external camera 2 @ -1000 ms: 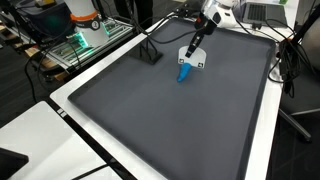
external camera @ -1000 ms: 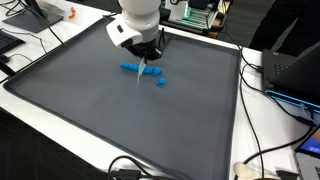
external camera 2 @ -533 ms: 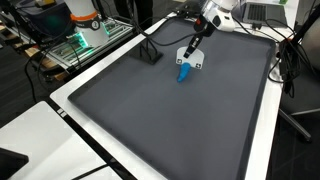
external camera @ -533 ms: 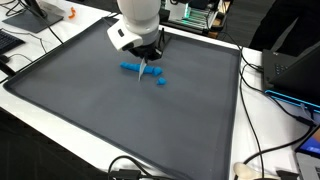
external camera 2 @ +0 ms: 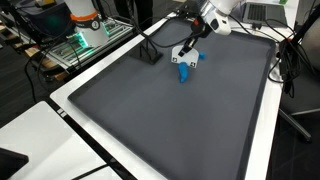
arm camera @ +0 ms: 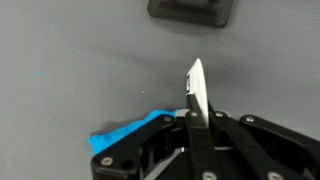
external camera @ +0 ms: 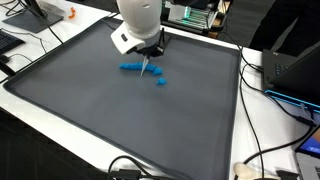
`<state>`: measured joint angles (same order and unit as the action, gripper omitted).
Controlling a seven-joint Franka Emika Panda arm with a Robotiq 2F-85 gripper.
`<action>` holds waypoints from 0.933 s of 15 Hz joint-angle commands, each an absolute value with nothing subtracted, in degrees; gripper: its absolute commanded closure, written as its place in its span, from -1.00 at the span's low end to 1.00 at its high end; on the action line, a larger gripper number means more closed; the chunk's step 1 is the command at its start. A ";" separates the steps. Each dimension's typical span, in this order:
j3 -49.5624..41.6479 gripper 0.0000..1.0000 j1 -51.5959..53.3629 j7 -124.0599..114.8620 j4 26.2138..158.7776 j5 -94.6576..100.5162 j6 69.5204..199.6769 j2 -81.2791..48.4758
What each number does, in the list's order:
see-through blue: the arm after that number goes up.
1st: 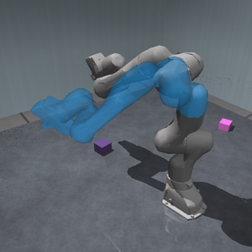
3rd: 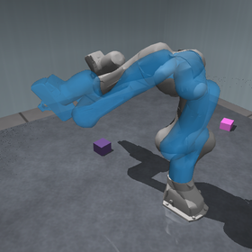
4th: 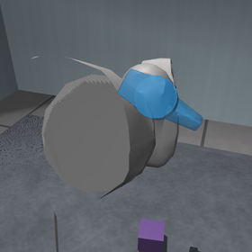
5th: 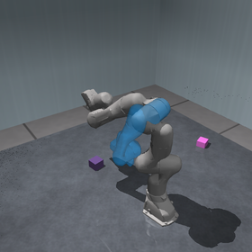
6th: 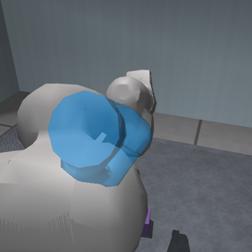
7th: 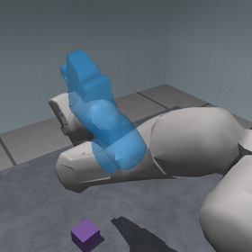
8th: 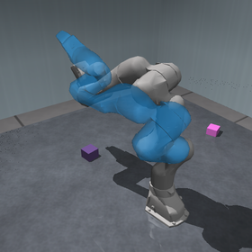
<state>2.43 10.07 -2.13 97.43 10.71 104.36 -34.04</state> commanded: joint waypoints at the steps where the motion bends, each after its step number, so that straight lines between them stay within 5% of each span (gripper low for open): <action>1: 3.19 0.98 9.37 -1.21 97.75 9.88 101.31 -34.78; 14: 3.29 0.98 9.28 -0.82 98.60 10.51 100.56 -29.95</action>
